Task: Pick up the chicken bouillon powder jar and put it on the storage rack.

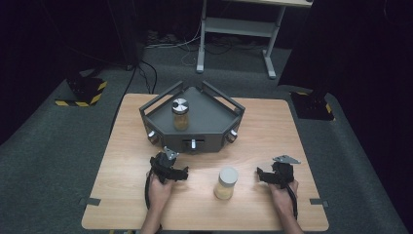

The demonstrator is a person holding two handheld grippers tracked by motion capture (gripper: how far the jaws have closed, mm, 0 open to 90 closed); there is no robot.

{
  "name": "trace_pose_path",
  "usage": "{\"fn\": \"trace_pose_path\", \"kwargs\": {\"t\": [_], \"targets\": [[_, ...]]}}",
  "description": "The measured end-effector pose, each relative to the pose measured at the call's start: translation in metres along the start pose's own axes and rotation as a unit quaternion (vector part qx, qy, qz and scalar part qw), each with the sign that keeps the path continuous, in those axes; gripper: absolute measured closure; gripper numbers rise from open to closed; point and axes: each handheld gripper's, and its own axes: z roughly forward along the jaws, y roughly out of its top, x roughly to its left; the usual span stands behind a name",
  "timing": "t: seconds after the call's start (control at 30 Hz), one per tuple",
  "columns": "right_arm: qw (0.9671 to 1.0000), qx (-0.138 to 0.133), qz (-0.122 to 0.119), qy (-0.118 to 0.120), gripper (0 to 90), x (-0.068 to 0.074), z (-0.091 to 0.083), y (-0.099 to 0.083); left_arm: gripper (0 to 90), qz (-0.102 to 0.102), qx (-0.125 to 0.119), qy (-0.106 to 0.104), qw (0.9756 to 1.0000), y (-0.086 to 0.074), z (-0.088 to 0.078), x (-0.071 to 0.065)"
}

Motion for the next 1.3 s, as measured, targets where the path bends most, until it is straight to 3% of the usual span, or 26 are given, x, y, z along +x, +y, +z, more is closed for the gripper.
{"fn": "trace_pose_path", "kwargs": {"t": [0.73, 1.07, 1.3], "targets": [[0.9998, 0.013, -0.011, 0.008, 0.0, 0.001, 0.001, 0.004, 0.4, 0.0, 0.0, 0.0, 1.0, 0.0, 0.0, 0.0], [0.9985, -0.005, -0.033, 0.042, 0.0, -0.003, -0.015, -0.007, 0.4, 0.0, 0.0, 0.0, 1.0, 0.0, 0.0, 0.0], [0.995, -0.008, -0.061, 0.079, 0.0, 0.003, -0.026, -0.015, 0.3, -0.001, 0.0, 0.0, 1.0, 0.0, 0.0, 0.0]]}}
